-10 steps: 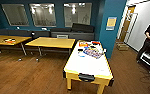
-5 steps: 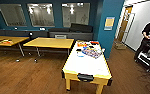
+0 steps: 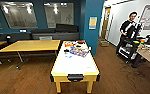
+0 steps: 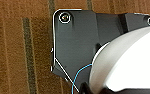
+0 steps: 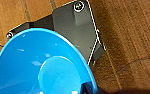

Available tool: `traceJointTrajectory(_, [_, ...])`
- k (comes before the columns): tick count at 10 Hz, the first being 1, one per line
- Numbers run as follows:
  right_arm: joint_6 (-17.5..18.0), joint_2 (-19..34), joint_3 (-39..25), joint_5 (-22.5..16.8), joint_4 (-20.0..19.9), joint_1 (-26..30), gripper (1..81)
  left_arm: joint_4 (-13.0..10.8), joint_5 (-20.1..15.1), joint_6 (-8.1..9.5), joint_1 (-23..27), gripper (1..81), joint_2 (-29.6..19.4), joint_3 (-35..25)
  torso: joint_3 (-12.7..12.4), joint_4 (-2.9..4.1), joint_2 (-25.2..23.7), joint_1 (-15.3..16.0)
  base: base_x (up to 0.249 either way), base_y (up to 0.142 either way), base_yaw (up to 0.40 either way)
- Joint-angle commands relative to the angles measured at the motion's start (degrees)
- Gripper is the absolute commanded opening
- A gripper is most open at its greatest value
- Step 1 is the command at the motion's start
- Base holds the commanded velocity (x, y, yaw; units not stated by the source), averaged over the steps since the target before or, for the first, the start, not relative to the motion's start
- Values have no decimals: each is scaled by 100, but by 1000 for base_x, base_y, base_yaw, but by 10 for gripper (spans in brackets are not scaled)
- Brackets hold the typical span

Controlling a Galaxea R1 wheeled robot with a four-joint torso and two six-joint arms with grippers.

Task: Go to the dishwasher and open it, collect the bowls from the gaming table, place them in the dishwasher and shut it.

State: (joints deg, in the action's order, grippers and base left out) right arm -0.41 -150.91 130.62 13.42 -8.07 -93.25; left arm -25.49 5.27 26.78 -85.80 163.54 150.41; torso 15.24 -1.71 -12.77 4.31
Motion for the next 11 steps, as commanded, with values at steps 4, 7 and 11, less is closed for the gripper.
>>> traceJointTrajectory(4, [24,137,-29,-314,51,117,10,-53,-254,-33,181,10,74,278,-306,0,0,0,0,0,-397])
traceJointTrajectory(7, [50,137,-20,-314,25,117,10,-53,-254,-33,181,10,109,349,-249,0,-2,-2,0,0,-397])
traceJointTrajectory(11, [51,6,207,-305,-2,152,10,-61,-263,-42,181,10,145,349,-288,0,-5,-7,0,0,-397])
